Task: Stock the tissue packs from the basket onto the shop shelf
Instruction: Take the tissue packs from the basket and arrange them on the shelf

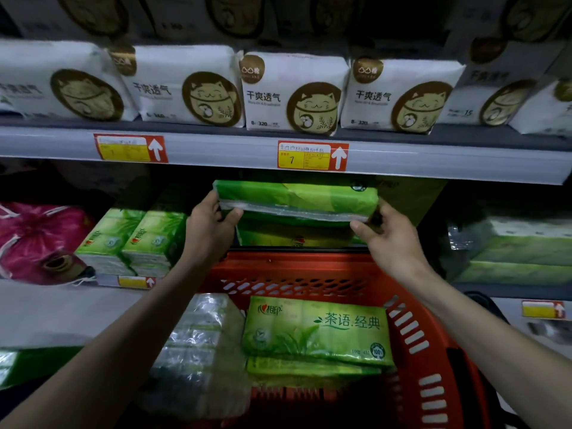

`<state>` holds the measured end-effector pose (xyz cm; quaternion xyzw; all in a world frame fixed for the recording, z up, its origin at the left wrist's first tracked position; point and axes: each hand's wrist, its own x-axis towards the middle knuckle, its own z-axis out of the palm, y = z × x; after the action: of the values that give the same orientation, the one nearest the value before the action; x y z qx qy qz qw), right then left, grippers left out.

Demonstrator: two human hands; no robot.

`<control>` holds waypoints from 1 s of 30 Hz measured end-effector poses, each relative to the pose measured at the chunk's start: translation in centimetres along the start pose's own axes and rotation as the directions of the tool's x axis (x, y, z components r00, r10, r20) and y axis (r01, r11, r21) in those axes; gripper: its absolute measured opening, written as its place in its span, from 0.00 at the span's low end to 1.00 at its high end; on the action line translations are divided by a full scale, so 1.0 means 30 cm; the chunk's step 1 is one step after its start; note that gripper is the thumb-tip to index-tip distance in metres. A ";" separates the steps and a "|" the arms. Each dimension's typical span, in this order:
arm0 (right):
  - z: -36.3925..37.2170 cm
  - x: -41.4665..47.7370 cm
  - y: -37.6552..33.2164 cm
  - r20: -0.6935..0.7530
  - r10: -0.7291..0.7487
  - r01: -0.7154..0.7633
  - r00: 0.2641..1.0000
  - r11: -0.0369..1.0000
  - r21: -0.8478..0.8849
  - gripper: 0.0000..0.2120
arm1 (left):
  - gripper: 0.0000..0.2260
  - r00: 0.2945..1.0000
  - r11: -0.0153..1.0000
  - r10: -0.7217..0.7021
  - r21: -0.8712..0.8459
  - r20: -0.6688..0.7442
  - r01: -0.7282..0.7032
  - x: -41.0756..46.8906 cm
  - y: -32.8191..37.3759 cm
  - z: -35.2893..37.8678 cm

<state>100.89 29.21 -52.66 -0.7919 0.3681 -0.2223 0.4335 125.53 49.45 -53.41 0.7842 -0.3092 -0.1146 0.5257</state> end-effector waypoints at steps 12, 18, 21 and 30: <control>0.010 -0.096 -0.069 0.124 0.046 -0.076 0.991 0.966 0.246 0.07 | 0.07 0.988 0.974 -0.120 -0.181 0.099 0.136 -0.089 0.076 -0.025; 0.052 -0.112 -0.052 0.200 -0.062 0.010 0.978 0.967 0.255 0.27 | 0.24 0.972 0.978 -0.008 -0.203 0.233 0.057 -0.123 0.076 0.026; 0.049 -0.072 -0.055 0.217 -0.056 0.000 0.975 0.968 0.250 0.34 | 0.33 0.949 0.966 -0.019 -0.239 0.314 0.099 -0.100 0.100 0.047; 0.062 -0.043 -0.046 0.190 -0.021 -0.024 0.982 0.973 0.230 0.36 | 0.40 0.925 0.968 -0.033 -0.219 0.379 0.124 -0.080 0.084 0.058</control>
<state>101.87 31.67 -52.52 -0.7536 0.2970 -0.1861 0.5561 121.85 48.94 -52.23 0.6911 -0.3553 -0.3187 0.5427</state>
